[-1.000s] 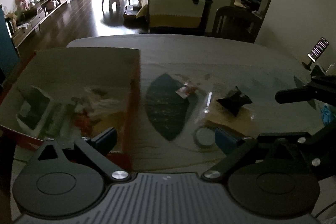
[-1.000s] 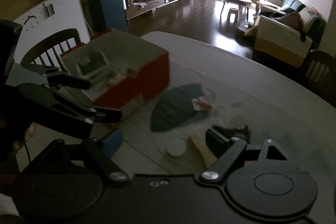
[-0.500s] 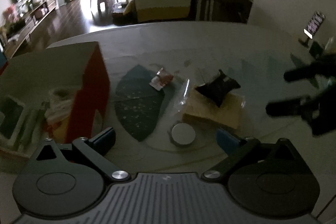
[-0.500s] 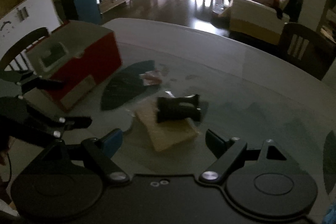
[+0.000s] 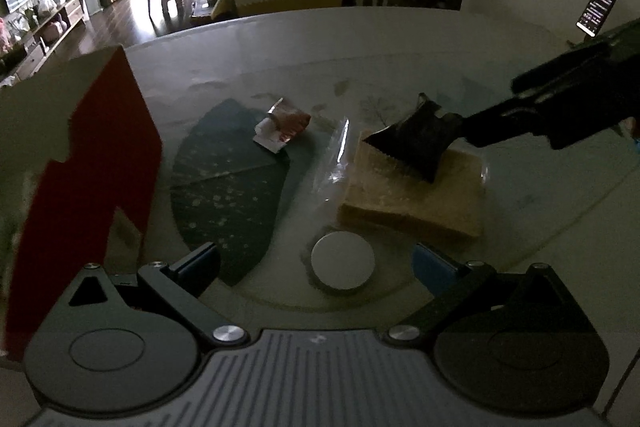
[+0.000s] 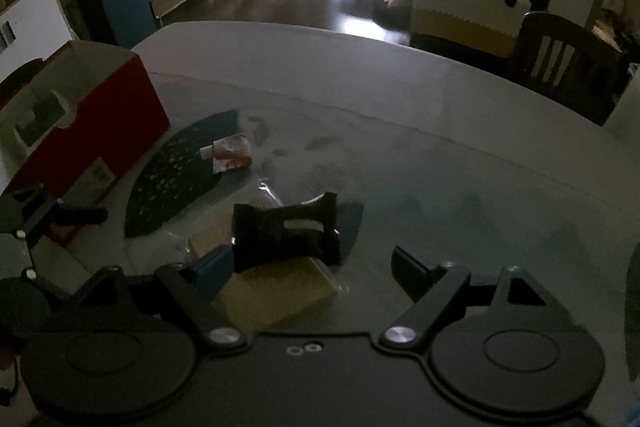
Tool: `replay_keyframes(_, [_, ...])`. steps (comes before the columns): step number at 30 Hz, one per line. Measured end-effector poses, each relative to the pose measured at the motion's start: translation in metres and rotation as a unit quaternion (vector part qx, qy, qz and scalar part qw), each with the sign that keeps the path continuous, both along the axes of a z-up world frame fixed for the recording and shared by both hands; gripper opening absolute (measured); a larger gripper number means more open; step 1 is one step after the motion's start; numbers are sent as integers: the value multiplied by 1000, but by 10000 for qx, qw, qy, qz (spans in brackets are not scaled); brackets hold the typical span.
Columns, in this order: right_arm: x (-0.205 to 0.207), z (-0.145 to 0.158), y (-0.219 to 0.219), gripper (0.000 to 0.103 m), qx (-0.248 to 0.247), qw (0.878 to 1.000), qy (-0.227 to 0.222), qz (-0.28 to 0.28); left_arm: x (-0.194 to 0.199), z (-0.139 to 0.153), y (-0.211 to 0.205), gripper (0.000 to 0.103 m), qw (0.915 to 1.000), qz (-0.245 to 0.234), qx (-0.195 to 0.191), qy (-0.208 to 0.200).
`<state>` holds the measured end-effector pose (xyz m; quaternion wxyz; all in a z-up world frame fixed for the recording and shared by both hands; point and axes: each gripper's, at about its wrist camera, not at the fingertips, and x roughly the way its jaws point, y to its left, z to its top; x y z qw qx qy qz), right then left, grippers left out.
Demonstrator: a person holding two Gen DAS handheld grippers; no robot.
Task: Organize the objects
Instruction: 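Grasp black packet on bread with right tool while left tool grasps white round disc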
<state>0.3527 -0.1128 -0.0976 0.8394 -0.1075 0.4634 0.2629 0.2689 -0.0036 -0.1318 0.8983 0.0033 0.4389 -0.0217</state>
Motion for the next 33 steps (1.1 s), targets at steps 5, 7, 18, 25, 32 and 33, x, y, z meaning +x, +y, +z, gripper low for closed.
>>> replay_keyframes(5, [10, -11, 14, 86, -67, 9999, 92, 94, 6, -10, -1, 103, 9999, 0, 110, -67])
replay_keyframes(7, [13, -15, 17, 86, -85, 9998, 126, 108, 8, -13, -1, 103, 9999, 33, 75, -63])
replay_keyframes(18, [25, -34, 23, 86, 0, 9991, 399, 114, 10, -22, -3, 99, 9999, 21, 13, -158])
replay_keyframes(25, [23, -36, 29, 83, 61, 9989, 416, 229, 8, -22, -6, 67, 9998, -79, -18, -163])
replay_keyframes(32, [19, -34, 31, 73, 25, 9989, 359, 301, 7, -19, -11, 40, 9998, -136, 58, -152])
replay_keyframes(33, [19, -34, 31, 70, 42, 9988, 374, 312, 7, -19, -11, 38, 9998, -145, 52, -144])
